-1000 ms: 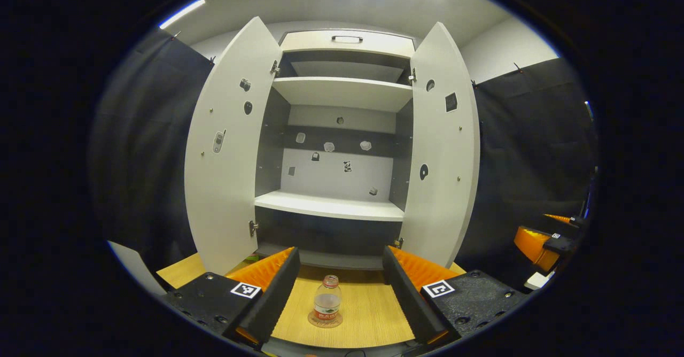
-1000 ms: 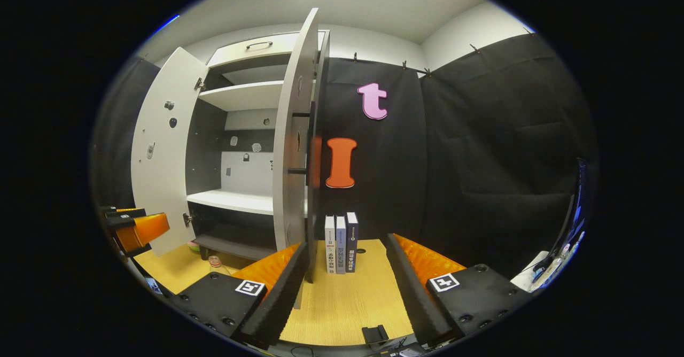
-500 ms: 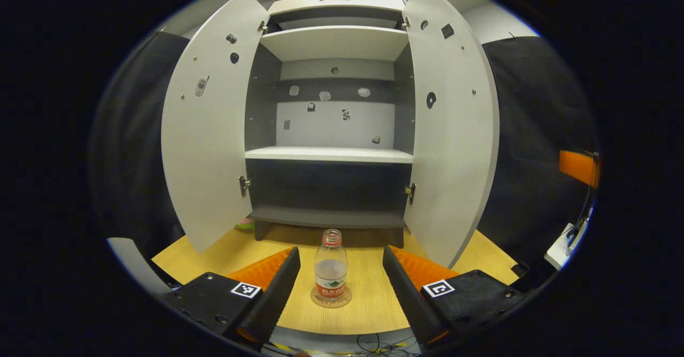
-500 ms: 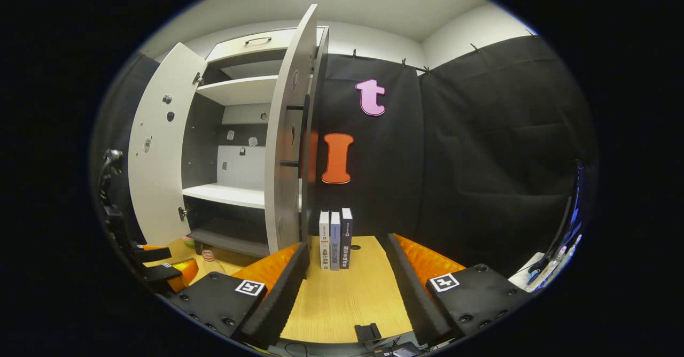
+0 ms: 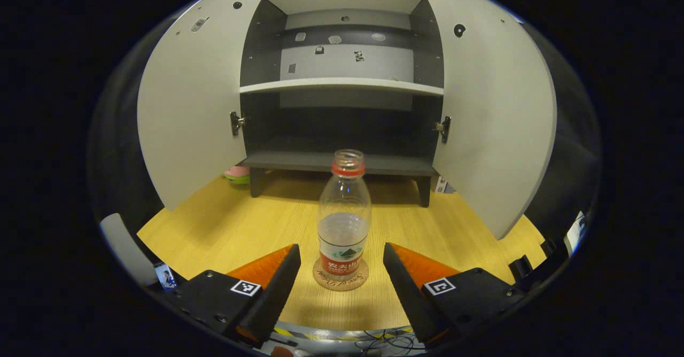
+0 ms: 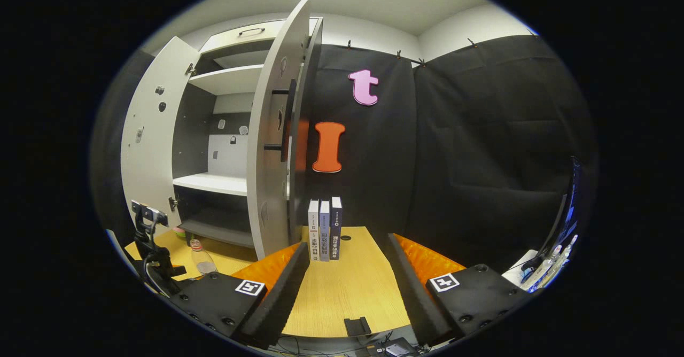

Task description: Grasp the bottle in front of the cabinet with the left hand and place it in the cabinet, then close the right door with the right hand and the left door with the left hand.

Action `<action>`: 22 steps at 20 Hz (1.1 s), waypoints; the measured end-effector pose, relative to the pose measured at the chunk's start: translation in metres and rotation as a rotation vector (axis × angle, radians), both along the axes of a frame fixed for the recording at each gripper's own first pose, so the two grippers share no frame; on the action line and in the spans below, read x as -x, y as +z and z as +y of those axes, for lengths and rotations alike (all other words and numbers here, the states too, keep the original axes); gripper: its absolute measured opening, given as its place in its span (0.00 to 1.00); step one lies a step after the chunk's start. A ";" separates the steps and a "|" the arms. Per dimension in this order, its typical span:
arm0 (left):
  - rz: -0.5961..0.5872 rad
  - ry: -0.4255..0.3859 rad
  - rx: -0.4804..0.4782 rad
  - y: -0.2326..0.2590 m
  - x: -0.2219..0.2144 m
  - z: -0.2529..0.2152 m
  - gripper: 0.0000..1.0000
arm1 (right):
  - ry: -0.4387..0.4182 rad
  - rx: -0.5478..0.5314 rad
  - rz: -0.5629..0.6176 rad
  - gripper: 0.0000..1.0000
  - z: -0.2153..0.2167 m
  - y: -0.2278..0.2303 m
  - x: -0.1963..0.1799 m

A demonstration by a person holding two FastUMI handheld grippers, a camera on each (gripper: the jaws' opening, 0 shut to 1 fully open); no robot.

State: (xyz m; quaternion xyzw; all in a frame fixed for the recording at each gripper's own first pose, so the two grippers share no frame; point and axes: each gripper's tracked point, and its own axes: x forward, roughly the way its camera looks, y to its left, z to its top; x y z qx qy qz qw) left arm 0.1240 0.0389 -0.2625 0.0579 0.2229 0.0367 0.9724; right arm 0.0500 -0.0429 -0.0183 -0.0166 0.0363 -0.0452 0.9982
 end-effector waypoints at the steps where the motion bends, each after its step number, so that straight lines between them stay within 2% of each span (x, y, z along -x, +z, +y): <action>1: 0.006 -0.006 -0.005 -0.005 -0.002 0.001 0.96 | -0.005 0.005 0.005 0.96 -0.002 -0.002 0.000; 5: 0.037 0.023 0.035 -0.030 -0.019 0.005 0.95 | -0.021 0.022 0.027 0.96 -0.007 -0.010 -0.001; 8: 0.041 0.048 0.024 -0.038 -0.032 0.011 0.96 | -0.032 0.033 0.041 0.96 -0.009 -0.015 0.000; 13: 0.046 0.035 0.022 -0.041 -0.043 0.009 0.95 | -0.044 0.052 0.060 0.96 -0.014 -0.021 0.007; 15: 0.037 0.003 0.031 -0.031 -0.042 0.000 0.76 | -0.050 0.047 0.055 0.96 -0.017 -0.019 0.010; 22: -0.028 -0.048 0.036 0.050 -0.039 -0.013 0.75 | -0.010 0.015 0.027 0.96 -0.002 -0.017 0.013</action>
